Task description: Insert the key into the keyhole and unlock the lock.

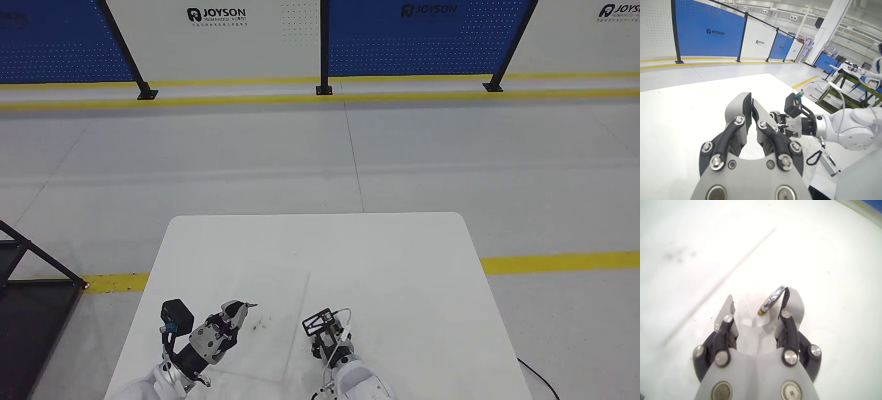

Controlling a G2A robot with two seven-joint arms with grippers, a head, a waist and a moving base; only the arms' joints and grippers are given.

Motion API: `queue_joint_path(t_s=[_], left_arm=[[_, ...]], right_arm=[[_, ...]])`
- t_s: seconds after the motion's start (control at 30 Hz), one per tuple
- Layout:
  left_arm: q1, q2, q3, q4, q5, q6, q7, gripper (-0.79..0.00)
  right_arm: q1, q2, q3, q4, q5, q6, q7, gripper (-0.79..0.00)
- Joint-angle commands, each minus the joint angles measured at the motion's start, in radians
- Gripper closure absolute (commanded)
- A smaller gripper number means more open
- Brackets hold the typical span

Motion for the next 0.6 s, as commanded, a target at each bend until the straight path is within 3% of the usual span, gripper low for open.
queue_joint_path(t_s=[0.0, 0.33, 0.4, 0.57], left_arm=[[0.000, 0.000, 0.000, 0.000, 0.000, 0.000, 0.000, 0.000], [0.000, 0.000, 0.000, 0.000, 0.000, 0.000, 0.000, 0.000], [0.000, 0.000, 0.000, 0.000, 0.000, 0.000, 0.000, 0.000], [0.000, 0.000, 0.000, 0.000, 0.000, 0.000, 0.000, 0.000]], right_arm=[[0.000, -0.001, 0.000, 0.006, 0.001, 0.010, -0.007, -0.363], [-0.009, 0.000, 0.009, 0.004, -0.001, 0.037, -0.036, -0.339], [-0.009, 0.000, 0.010, 0.003, 0.002, 0.035, -0.035, -0.311], [-0.008, -0.001, 0.011, 0.011, 0.007, 0.030, -0.039, -0.132]])
